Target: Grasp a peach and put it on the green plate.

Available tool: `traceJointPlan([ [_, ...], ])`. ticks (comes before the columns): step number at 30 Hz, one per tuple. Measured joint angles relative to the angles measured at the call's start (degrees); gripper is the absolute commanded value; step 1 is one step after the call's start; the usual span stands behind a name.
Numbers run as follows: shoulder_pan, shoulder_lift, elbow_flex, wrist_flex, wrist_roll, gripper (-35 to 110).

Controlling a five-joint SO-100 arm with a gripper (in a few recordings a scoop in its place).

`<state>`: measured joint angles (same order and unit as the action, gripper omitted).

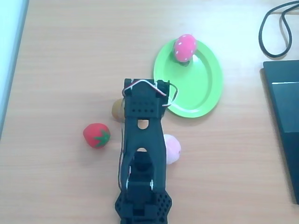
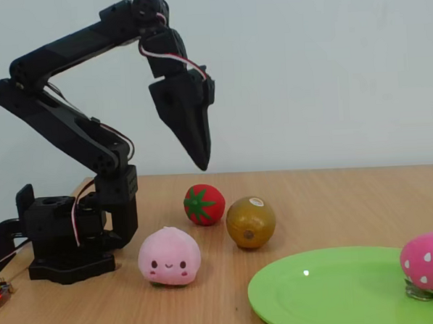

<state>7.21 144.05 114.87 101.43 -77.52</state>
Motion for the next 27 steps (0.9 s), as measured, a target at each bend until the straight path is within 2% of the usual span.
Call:
traceJointPlan([
  [5,3.43,-0.18,0.00,0.09,-16.88,-8],
  [12,7.29,-0.18,0.00,0.09,-29.53,-1],
  [27,20.48,4.57,4.75,0.09,-31.99,23],
])
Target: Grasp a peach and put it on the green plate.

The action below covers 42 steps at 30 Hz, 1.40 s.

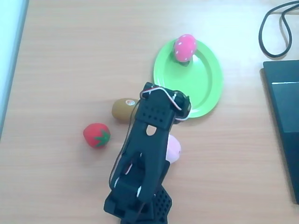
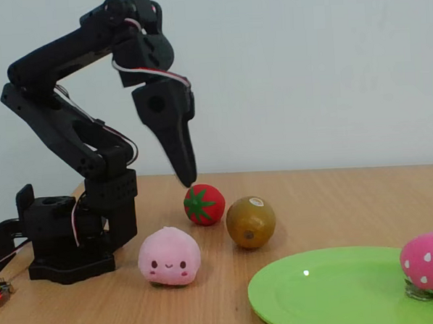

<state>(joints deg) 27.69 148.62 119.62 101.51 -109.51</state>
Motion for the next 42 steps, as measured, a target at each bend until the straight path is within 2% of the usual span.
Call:
traceJointPlan([
  [11,5.71,11.25,16.61,0.00,0.00,28],
  [15,5.71,12.04,21.80,0.00,0.35,35],
  [29,6.24,7.65,23.29,-7.65,0.35,46],
  [42,8.26,4.39,25.05,-13.45,-3.08,49],
])
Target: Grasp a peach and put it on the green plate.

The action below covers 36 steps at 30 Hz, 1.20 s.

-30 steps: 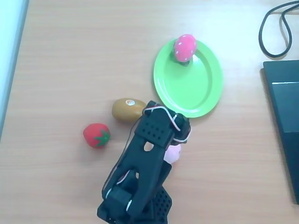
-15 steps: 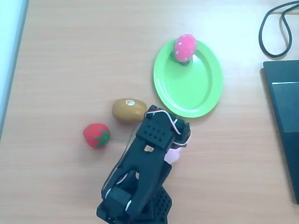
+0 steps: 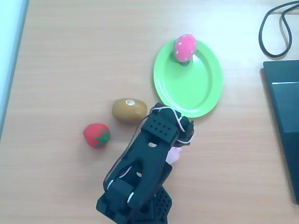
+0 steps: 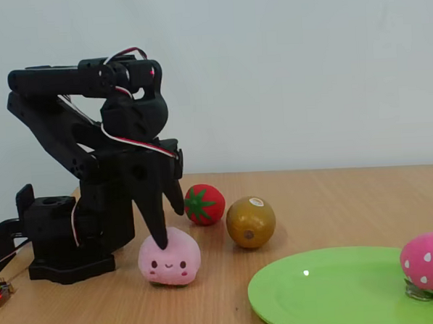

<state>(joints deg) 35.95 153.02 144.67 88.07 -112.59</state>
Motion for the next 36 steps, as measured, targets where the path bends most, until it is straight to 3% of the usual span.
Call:
traceJointPlan([
  [28,0.97,1.85,15.91,-16.17,0.00,45],
  [36,0.88,3.34,18.19,-16.79,-0.62,37],
])
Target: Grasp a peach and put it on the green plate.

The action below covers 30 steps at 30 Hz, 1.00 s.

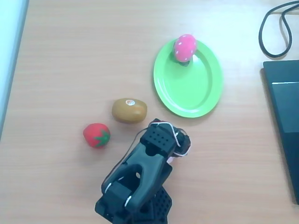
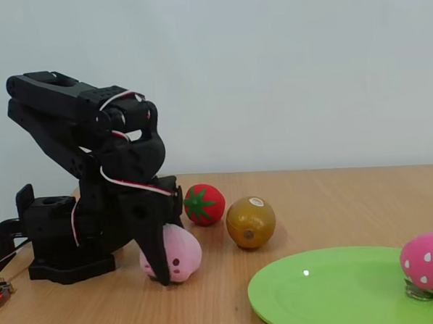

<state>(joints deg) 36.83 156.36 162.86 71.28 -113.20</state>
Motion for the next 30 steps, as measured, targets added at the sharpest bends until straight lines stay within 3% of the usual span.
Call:
traceJointPlan([
  [7,-0.97,0.18,0.00,0.00,0.79,22],
  [30,-5.36,-2.11,-8.17,0.35,9.58,20],
])
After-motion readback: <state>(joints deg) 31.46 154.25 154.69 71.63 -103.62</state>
